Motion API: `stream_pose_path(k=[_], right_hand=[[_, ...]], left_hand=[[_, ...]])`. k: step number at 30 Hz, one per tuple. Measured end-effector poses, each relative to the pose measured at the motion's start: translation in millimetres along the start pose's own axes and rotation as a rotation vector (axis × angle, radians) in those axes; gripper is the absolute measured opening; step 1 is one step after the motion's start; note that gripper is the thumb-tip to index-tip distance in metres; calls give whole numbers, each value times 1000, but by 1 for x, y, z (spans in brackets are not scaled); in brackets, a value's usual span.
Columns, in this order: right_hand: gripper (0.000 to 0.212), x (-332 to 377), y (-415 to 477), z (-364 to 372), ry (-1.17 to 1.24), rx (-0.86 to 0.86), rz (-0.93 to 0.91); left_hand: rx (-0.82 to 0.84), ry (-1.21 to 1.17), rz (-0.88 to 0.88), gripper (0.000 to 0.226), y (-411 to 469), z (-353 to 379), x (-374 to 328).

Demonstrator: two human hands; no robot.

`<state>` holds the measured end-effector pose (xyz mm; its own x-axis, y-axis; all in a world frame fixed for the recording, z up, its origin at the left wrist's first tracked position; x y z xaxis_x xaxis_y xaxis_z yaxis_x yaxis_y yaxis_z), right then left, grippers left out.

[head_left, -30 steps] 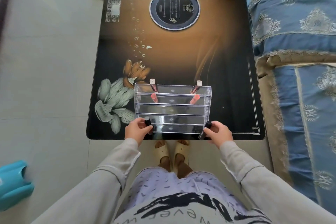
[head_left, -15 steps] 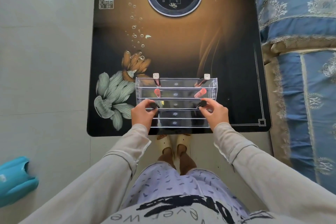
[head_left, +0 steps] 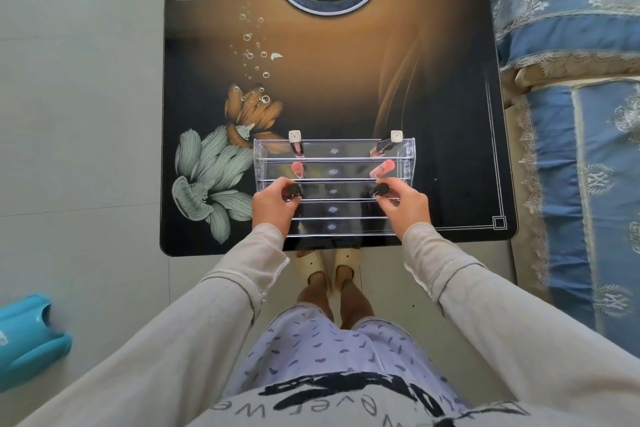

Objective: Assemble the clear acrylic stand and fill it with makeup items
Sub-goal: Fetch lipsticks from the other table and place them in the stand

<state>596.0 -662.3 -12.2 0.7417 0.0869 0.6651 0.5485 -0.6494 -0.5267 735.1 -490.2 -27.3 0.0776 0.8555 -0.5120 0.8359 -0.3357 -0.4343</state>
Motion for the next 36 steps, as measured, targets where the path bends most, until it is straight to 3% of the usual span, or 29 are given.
stream_pose_path(k=[21,36], right_hand=[[25,0,2,4,-106,9,-10],[31,-9,10,7,-127,66,68]], left_hand=[[80,23,-2,18,7,10,3],[92,34,47,26,10,11,6]])
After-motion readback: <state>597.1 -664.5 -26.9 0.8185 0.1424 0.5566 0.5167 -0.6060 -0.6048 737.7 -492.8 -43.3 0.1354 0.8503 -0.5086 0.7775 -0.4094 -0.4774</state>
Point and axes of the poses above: each hand's wrist, its own y-axis towards the middle knuckle, its own z-axis out of the palm, x = y × z, the point moved 5 cm from there along y, towards the middle knuckle, and after that the axes turned 7 degrees about y, right-handed, at the moved point
